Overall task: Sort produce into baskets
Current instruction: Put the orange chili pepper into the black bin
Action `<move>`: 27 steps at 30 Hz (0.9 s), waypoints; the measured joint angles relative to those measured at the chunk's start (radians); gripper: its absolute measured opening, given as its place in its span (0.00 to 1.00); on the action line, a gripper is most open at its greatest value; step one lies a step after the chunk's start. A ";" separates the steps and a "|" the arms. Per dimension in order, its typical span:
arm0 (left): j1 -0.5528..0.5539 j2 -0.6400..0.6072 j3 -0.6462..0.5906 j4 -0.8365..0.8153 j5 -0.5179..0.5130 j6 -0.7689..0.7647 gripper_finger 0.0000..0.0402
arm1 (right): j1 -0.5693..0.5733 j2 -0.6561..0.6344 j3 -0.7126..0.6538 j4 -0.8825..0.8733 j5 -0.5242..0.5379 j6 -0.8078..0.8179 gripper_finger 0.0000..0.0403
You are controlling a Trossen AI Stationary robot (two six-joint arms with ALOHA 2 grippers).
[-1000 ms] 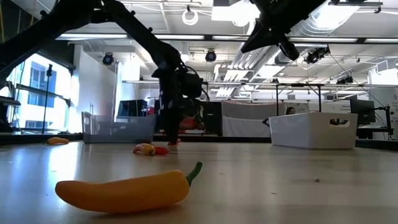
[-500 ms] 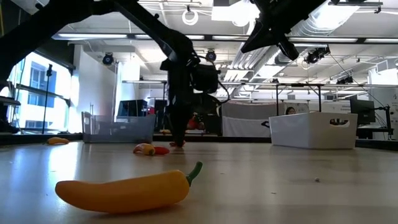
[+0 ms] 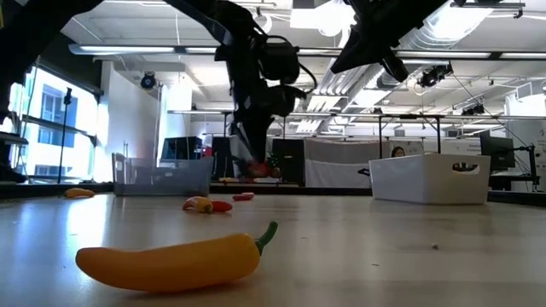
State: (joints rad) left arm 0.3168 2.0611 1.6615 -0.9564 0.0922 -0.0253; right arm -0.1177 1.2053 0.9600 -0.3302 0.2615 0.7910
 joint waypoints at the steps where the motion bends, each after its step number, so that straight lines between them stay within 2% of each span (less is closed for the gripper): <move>1: 0.015 -0.008 0.000 0.012 -0.013 0.000 0.00 | 0.000 0.000 0.000 0.000 0.000 -0.007 0.00; 6: 0.096 -0.001 0.000 0.035 -0.012 -0.022 0.02 | 0.000 0.000 0.000 0.000 0.012 -0.013 0.00; 11: 0.143 0.034 0.000 0.019 -0.004 -0.065 0.13 | 0.000 -0.044 0.000 0.047 0.068 -0.058 0.00; 20: 0.133 0.041 0.000 0.040 -0.017 -0.105 0.37 | -0.048 -0.121 0.000 -0.024 0.097 -0.094 0.00; 27: 0.093 0.092 0.000 0.043 -0.045 -0.047 0.47 | -0.065 -0.122 0.000 -0.068 0.083 -0.116 0.00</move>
State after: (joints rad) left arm 0.4095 2.1532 1.6615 -0.9137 0.0473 -0.0719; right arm -0.1827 1.0832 0.9600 -0.3980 0.3447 0.6753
